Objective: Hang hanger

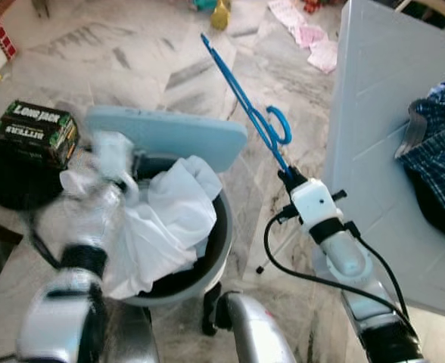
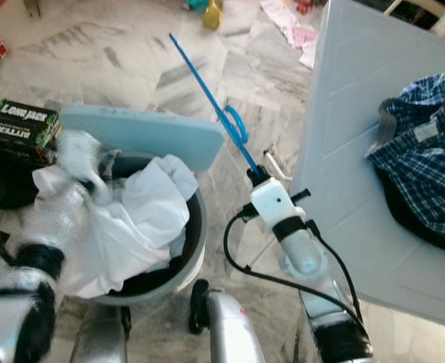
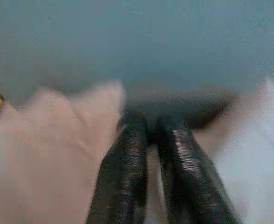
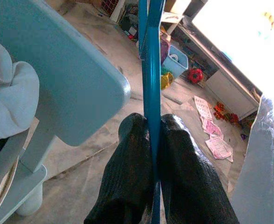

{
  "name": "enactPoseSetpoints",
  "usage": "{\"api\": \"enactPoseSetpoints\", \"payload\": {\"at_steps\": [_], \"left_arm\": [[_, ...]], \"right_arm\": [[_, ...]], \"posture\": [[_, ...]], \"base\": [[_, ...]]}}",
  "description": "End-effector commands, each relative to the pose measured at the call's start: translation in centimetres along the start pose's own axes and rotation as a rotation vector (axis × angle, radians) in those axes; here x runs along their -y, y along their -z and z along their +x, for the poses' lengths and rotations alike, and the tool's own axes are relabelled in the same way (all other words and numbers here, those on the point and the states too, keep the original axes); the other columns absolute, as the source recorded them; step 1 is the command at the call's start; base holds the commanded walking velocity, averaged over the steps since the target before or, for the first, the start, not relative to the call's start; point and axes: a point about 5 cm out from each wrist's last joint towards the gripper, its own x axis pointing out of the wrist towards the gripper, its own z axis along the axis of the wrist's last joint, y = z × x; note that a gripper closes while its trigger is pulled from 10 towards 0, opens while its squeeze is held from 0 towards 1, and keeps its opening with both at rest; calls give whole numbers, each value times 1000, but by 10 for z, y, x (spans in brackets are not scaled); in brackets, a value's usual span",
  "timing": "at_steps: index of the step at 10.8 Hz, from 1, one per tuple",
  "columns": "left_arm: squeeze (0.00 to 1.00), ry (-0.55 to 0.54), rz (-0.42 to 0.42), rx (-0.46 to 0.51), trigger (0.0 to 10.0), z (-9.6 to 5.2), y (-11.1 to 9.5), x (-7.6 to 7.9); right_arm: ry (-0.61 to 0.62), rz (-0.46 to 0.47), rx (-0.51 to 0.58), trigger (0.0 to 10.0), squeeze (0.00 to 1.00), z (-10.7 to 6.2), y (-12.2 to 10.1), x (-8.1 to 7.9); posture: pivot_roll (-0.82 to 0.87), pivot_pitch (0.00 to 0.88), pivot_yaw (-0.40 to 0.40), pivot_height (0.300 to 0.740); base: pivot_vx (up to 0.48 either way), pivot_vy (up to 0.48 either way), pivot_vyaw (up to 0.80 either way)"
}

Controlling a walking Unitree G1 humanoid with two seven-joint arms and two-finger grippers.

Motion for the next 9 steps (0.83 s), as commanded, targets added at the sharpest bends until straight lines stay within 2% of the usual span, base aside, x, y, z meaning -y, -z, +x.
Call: {"api": "enactPoseSetpoints", "payload": {"at_steps": [1,2,4,6,9], "left_arm": [[1000,24,31,-30,10000,-2,4,2],[1000,17,48,-87,10000,-5,10,0],[1000,-7,58,-109,10000,-10,3,-2],[1000,-32,63,-80,10000,-15,-10,-1],[1000,-38,64,-74,10000,-16,-12,-1]], "right_arm": [[-7,9,-75,10000,0,-10,16,-5],[-8,10,-74,10000,0,-9,16,-5],[-4,8,-76,10000,0,-9,17,-3],[-4,9,-79,10000,0,-10,18,-4],[-5,10,-79,10000,0,-10,17,-5]], "posture": [[-32,319,-165,740],[-32,319,-165,740],[-34,322,-162,740],[-23,323,-155,740],[-23,323,-155,740]], "base": [[0,0,0],[0,0,0],[0,0,0],[0,0,0],[0,0,0]]}}
